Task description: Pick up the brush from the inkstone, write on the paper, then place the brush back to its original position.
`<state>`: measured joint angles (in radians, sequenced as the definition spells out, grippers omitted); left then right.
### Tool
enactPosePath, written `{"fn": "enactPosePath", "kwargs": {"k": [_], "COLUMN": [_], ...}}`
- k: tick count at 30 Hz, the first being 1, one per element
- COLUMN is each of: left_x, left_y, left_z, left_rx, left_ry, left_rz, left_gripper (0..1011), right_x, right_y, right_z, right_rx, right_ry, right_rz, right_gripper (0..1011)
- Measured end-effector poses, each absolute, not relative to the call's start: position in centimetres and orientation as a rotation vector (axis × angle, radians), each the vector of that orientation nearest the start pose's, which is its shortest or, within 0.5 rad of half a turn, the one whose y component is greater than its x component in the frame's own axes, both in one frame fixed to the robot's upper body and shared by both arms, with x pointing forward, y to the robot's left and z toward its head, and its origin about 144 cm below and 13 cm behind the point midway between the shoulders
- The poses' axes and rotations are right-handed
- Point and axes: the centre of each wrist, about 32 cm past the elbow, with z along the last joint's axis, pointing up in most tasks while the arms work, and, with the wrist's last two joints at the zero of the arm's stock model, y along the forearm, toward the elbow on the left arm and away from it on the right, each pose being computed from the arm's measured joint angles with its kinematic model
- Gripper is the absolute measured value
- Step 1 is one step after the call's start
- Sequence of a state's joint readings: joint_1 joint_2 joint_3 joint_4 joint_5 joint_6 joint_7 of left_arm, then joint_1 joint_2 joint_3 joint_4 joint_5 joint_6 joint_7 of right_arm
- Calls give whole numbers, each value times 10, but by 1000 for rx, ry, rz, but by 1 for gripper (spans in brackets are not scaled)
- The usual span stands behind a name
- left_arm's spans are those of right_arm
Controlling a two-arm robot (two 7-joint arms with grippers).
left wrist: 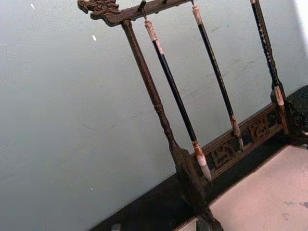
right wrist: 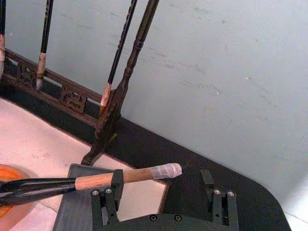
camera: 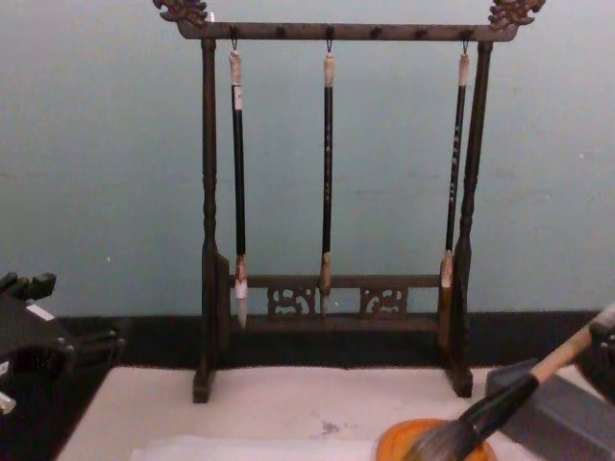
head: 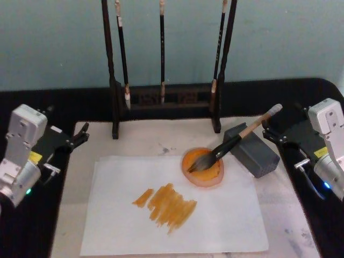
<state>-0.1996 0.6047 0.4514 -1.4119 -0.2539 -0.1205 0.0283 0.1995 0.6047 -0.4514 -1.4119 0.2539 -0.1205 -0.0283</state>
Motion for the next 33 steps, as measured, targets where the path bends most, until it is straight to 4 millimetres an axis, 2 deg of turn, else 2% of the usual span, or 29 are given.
{"fn": "enactPosePath", "kwargs": {"k": [33], "left_x": [489], "left_y": [310], "left_z": [1140], "left_rx": [305], "left_ry": [-285], "left_rz": [1248], "left_gripper": [1010], "right_x": [489], "right_y": [-310], "right_z": [1140], "right_rx": [-305], "right_ry": [-285], "right_rz": [-1248], "right_gripper": [1000]}}
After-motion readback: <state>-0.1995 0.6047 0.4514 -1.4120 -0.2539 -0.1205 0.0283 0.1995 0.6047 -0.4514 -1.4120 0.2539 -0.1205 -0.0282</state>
